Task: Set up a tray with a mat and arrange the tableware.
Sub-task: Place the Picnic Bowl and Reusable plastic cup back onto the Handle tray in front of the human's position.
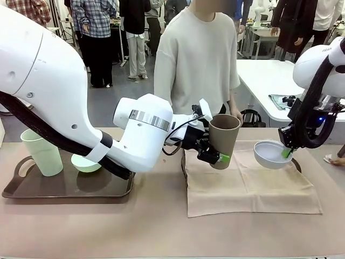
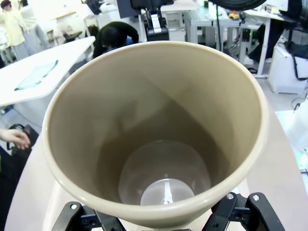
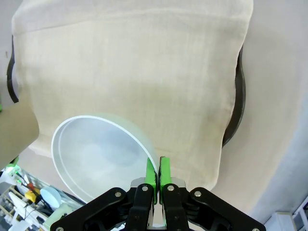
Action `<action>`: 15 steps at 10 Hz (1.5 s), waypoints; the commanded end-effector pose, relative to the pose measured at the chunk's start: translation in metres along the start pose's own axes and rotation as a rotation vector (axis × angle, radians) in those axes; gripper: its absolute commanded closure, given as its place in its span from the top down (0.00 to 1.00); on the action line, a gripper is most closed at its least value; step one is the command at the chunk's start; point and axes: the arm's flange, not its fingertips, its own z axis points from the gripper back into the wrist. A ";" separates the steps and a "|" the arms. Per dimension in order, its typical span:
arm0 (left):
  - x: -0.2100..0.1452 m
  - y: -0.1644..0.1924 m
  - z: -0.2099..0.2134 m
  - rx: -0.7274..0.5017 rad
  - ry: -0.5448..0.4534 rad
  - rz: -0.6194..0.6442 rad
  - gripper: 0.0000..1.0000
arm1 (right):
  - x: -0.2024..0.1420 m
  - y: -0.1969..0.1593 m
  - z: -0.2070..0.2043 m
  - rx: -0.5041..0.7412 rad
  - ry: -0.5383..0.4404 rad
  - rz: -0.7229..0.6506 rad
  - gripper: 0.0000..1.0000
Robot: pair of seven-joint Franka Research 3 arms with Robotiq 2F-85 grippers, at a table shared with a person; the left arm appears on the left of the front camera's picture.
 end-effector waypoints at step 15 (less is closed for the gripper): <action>-0.044 0.025 -0.042 0.019 0.017 -0.101 0.82 | 0.034 -0.014 -0.061 0.048 0.005 0.046 0.04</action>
